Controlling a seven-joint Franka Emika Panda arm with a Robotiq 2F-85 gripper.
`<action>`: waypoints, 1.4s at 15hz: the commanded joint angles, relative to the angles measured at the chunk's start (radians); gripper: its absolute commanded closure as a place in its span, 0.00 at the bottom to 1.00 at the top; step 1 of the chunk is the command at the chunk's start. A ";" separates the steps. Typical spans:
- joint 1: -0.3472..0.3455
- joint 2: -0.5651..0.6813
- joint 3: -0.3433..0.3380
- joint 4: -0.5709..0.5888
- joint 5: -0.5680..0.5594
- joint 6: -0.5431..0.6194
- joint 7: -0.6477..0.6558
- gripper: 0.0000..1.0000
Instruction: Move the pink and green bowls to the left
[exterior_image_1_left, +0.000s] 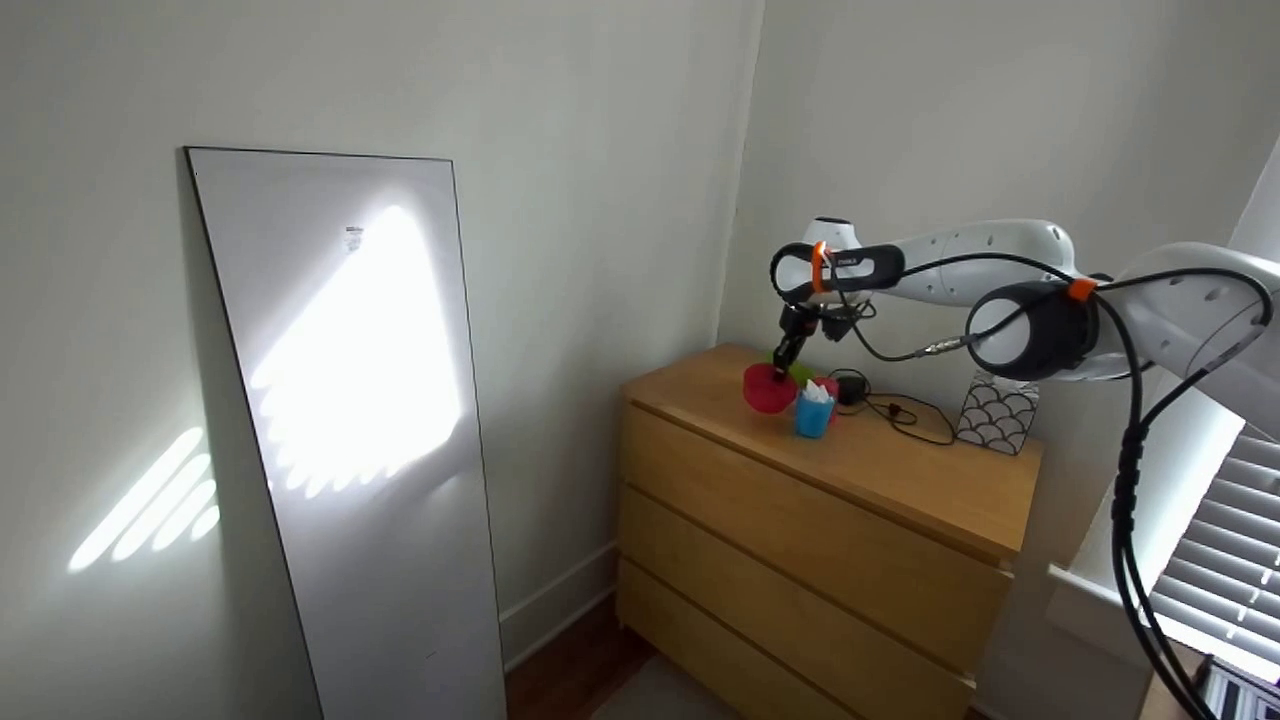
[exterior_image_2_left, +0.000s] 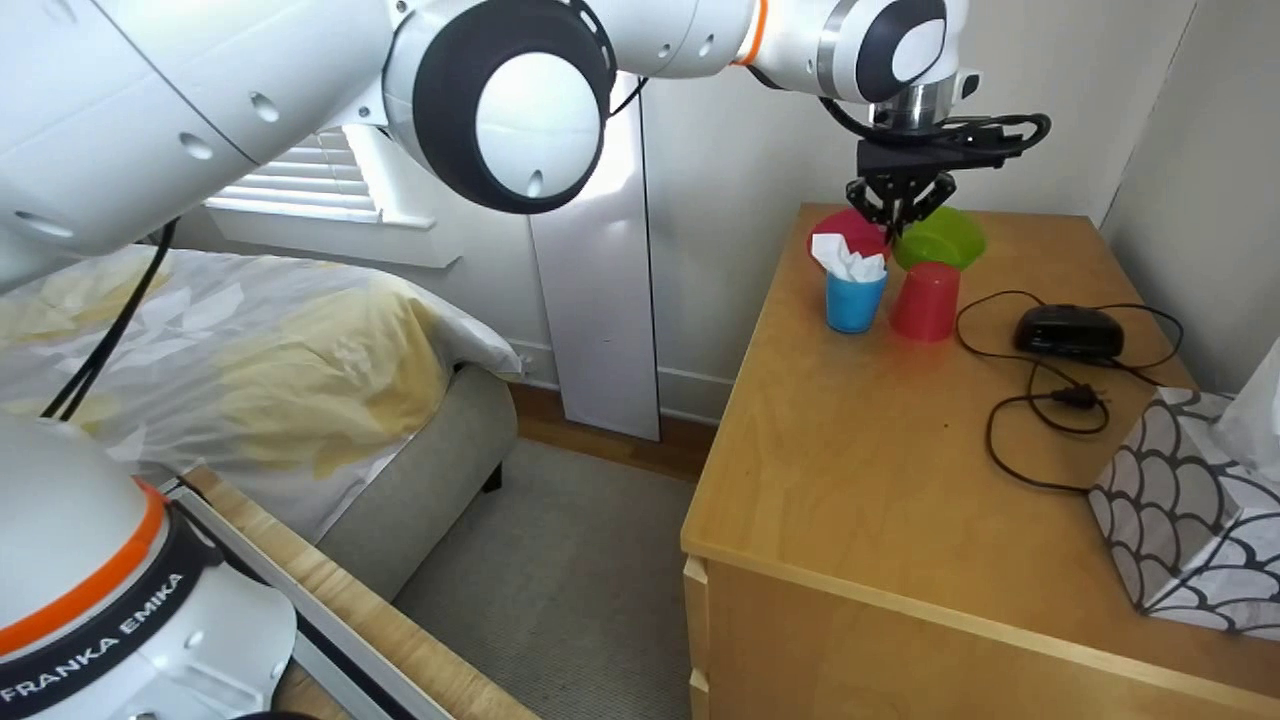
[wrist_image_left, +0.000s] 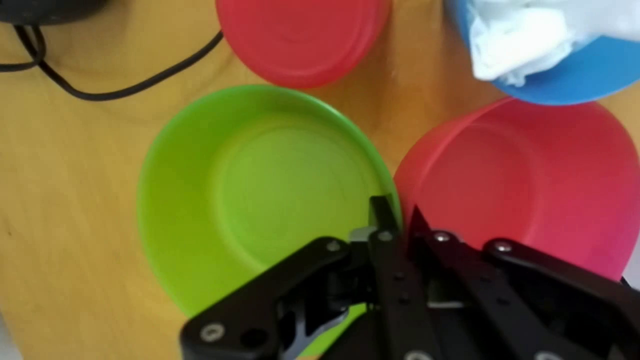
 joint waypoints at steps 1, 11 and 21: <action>-0.006 0.079 -0.010 0.123 0.023 -0.080 0.046 0.98; -0.005 0.098 -0.093 0.140 -0.017 -0.207 0.314 0.98; 0.009 0.091 -0.168 0.116 -0.058 -0.463 0.462 0.98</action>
